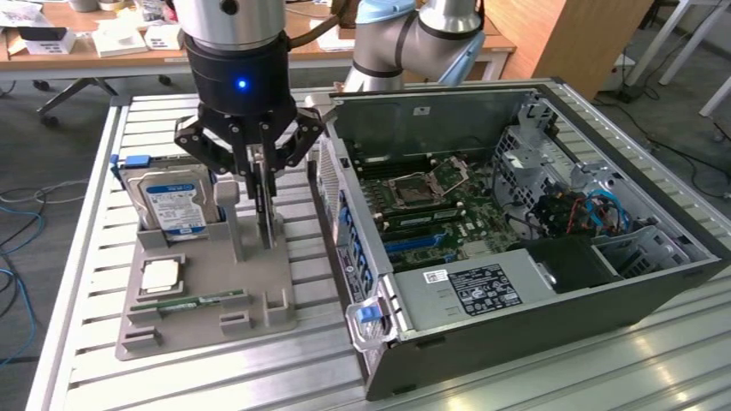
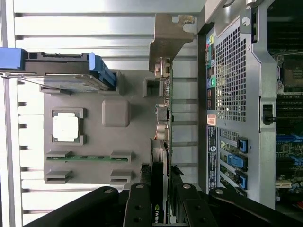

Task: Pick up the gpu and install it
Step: 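Pick up the gpu and move the gpu toward the slot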

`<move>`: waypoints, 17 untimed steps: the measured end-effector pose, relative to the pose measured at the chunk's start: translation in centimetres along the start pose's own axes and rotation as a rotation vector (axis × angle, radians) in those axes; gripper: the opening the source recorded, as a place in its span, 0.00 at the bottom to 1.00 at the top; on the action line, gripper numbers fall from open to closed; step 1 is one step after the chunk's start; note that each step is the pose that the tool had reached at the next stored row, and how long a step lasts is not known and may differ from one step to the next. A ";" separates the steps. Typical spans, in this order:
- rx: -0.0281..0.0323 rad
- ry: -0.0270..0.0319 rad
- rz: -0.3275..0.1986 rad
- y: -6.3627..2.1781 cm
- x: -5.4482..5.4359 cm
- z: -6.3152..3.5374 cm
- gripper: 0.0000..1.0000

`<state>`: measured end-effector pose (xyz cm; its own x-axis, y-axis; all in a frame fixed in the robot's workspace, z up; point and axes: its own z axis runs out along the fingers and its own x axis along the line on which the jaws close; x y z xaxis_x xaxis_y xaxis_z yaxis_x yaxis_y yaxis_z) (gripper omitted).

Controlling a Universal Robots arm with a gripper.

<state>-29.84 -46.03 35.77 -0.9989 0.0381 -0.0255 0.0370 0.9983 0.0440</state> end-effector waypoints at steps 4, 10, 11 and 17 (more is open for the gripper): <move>0.0001 0.0001 0.000 0.00 0.0 -0.02 0.26; 0.0002 0.0002 0.000 0.04 0.0 -0.79 0.26; 0.0001 0.0001 0.000 0.04 0.0 -0.96 0.26; 0.0000 0.0002 0.000 0.09 0.0 -1.99 0.26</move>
<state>-29.84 -46.04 37.76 -0.9990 0.0382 -0.0253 0.0370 0.9983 0.0439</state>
